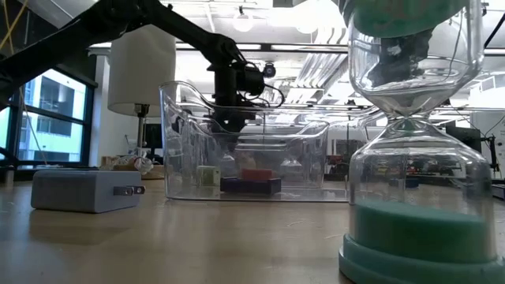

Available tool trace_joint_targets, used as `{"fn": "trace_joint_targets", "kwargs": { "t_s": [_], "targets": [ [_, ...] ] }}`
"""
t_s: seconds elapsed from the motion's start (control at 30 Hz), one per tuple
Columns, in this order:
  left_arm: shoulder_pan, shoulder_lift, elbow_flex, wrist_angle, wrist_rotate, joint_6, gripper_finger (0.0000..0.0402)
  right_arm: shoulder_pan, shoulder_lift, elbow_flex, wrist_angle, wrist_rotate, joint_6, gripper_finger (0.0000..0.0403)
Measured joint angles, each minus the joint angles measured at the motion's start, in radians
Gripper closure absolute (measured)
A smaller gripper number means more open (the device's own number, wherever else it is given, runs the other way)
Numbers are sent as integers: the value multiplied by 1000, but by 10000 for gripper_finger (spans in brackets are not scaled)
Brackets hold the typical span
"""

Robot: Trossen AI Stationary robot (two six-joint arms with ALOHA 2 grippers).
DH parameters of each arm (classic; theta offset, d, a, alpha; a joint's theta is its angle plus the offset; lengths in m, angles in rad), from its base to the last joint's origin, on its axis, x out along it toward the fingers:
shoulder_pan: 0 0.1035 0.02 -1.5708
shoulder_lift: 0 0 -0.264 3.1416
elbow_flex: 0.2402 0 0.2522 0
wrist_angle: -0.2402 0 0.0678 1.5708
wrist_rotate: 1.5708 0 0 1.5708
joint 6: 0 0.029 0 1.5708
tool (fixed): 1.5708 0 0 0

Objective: Pick & Place Office items
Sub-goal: Put the light purple hourglass in the middle transparent bin

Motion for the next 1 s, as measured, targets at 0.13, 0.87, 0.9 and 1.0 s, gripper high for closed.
{"fn": "trace_joint_targets", "kwargs": {
  "t_s": [0.13,0.87,0.9,1.0],
  "targets": [
    [-2,20,0,3,0,1,208,0,0,0,0,0,0,31],
    [-6,29,0,46,-13,16,206,0,0,0,0,0,0,31],
    [-6,29,0,46,-13,16,206,0,0,0,0,-1,0,31],
    [-6,29,0,48,-13,16,206,0,0,0,0,0,0,31]
  ]
}}
